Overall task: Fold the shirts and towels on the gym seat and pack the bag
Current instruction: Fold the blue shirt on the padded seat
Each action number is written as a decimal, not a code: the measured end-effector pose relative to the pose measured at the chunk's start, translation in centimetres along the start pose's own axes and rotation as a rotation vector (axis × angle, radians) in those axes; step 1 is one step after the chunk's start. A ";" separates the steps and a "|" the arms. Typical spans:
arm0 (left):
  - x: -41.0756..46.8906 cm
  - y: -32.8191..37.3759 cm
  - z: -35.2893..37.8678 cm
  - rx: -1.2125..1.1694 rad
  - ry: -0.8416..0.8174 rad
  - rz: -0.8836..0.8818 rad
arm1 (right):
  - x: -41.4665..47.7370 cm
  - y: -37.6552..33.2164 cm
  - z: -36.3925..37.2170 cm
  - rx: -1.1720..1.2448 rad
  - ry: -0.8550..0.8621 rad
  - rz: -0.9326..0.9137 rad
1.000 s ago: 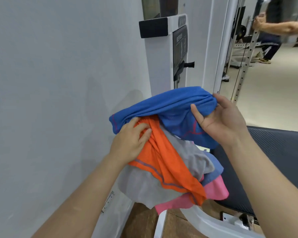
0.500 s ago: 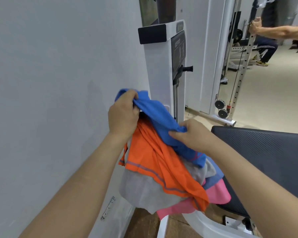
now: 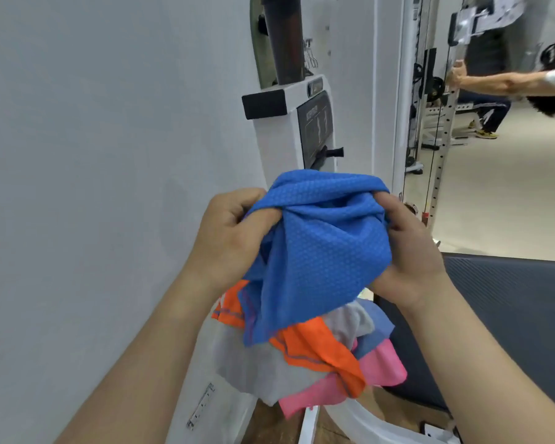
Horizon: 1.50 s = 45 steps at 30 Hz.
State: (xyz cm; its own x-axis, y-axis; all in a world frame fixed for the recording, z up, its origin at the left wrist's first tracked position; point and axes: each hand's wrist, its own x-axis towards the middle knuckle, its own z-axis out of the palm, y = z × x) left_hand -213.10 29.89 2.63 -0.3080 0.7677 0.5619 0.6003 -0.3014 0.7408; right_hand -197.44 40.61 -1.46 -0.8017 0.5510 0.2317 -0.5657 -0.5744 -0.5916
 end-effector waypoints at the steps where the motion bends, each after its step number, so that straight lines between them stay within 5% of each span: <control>1: -1.0 1.0 0.9 -0.154 -0.028 -0.111 | -1.0 -0.3 -0.1 -0.011 0.001 0.013; 5: -6.2 2.3 3.7 -0.499 0.124 -0.357 | -5.5 -2.5 -2.8 -0.330 0.022 0.160; 9: -12.3 0.0 5.0 -0.497 0.145 -0.471 | -12.9 -5.7 -7.0 -1.155 -0.086 0.509; 12: -16.5 -1.2 8.0 -0.473 0.085 -0.654 | -17.8 -7.2 -10.5 -1.338 0.025 0.472; 15: -19.1 -1.0 12.4 -0.252 0.023 -0.705 | -22.0 -7.7 -13.3 -1.154 0.267 0.353; 19: -22.3 -1.1 15.5 0.464 -0.410 -0.470 | -26.4 -8.0 -16.4 -1.073 0.714 0.155; 23: -25.8 0.1 17.7 0.208 -0.684 -0.714 | -30.4 -10.0 -16.9 -1.115 0.842 0.097; 29: -27.8 2.1 25.5 0.095 -0.539 -0.528 | -33.1 -10.2 -13.2 -1.351 0.438 0.353; 34: -27.5 3.9 30.4 -0.121 -0.785 -0.475 | -33.8 -8.4 -10.4 -1.086 0.350 0.258; 37: -28.0 2.6 29.1 -0.112 -0.722 -0.537 | -34.6 -8.8 -9.8 -0.898 0.590 0.082; 42: -26.2 -1.0 24.9 -0.219 -0.872 -0.654 | -36.4 -10.4 -13.3 -0.556 1.170 -0.166; 45: -23.1 -1.8 24.2 -0.385 -0.563 -0.672 | -37.3 -10.7 -16.2 -0.515 1.305 -0.215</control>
State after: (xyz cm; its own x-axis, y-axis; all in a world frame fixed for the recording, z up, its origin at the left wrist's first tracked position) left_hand -189.15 26.36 -20.59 -0.0392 0.9769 -0.2099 0.1122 0.2130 0.9706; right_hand -158.33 36.00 -16.32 0.2006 0.9155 -0.3488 -0.2928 -0.2837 -0.9131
